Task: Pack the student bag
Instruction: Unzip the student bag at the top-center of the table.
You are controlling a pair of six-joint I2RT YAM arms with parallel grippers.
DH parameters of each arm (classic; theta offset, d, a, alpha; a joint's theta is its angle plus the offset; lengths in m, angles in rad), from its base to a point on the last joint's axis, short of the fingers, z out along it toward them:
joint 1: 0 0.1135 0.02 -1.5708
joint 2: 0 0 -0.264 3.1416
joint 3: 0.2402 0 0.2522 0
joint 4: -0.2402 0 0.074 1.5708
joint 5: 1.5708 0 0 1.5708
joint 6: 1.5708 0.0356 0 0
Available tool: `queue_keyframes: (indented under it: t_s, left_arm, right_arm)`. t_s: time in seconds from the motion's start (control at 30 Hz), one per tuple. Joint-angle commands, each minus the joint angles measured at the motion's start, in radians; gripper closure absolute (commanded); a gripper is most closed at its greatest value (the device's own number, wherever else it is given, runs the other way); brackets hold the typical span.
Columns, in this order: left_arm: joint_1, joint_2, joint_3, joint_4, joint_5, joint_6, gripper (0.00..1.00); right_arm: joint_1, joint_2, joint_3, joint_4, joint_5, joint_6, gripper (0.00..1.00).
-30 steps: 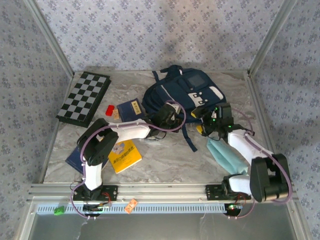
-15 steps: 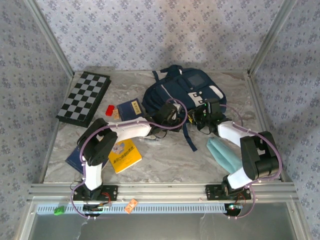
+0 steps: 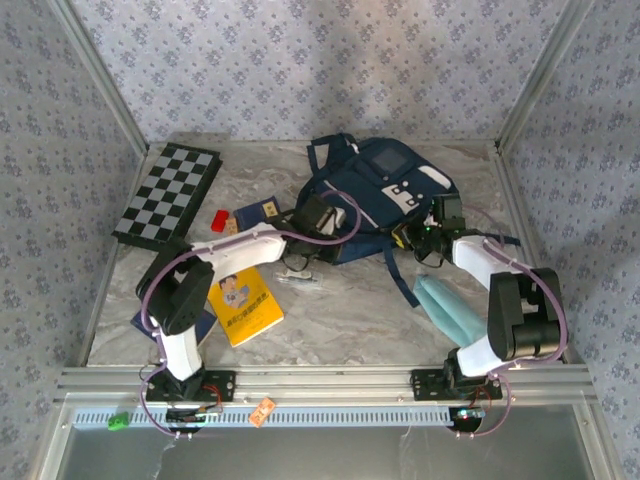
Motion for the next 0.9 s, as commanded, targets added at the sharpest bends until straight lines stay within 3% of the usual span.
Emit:
queue_keyframes:
  t_s: [0.0,0.27,0.47,0.63,0.77,0.87]
  left_arm:
    - [0.056,-0.050,-0.022,-0.063,0.018,0.053,1.00]
    - [0.024,0.009,0.058,-0.021,0.143,0.028,1.00]
    - [-0.046,0.085,0.165,-0.005,0.099,-0.095,1.00]
    - [-0.042,0.126,0.217,0.051,0.080,-0.177,1.00]
    - [-0.044,0.161,0.278,0.027,0.090,-0.188,1.00]
    - [-0.049,0.167,0.292,0.018,0.089,-0.187,1.00]
  right_arm:
    - [-0.052,-0.040,0.057,-0.044,0.027,-0.115,1.00]
    - [-0.156,0.080,0.252,-0.143,-0.015,-0.261,1.00]
    - [-0.176,0.227,0.442,-0.208,-0.078,-0.297,0.72]
    - [-0.166,0.034,0.232,-0.137,-0.066,-0.172,0.41]
    - [-0.127,-0.043,0.091,-0.088,-0.162,-0.063,0.29]
    - [-0.052,-0.064,-0.021,0.047,-0.181,0.077,0.25]
